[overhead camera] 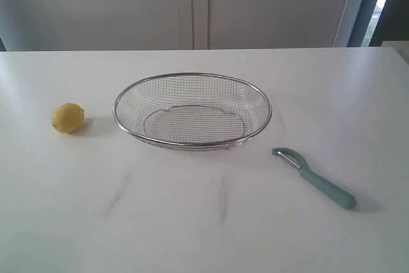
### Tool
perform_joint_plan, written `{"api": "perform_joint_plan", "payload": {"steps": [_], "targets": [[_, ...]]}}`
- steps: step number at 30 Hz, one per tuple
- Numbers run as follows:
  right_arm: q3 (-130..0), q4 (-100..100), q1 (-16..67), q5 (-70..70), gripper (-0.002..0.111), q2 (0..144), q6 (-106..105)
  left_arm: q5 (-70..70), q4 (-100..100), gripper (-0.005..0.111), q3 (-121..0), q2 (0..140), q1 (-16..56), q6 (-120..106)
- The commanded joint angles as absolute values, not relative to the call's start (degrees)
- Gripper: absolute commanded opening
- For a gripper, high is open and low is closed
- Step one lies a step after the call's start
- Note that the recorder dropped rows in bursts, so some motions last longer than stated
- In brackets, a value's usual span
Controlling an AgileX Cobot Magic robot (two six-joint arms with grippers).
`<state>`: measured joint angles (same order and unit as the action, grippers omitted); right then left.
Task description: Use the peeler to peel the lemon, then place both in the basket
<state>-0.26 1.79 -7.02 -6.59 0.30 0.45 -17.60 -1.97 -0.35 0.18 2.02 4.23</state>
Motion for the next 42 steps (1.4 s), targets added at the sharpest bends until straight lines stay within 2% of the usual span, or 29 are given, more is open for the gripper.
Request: {"api": "perform_joint_plan", "payload": {"steps": [1, 21, 33, 42], "targets": [[0.00, 2.17, -7.52, -8.04, 0.000, 0.00, 0.00, -17.51, -1.88, 0.000, 0.00, 0.00, 1.93, 4.67], [0.00, 2.17, -7.52, -2.43, 0.000, 0.00, 0.00, -17.51, -1.88, 0.000, 0.00, 0.00, 1.93, 4.67], [-9.90, 2.17, -7.52, 13.72, 0.000, 0.00, 0.31, -17.51, -1.88, 0.000, 0.00, 0.00, 1.93, 4.67], [-20.97, 2.17, -7.52, 27.04, 0.000, 13.97, 0.31, -17.51, -1.88, 0.000, 0.00, 0.00, 1.93, 4.67]]}}
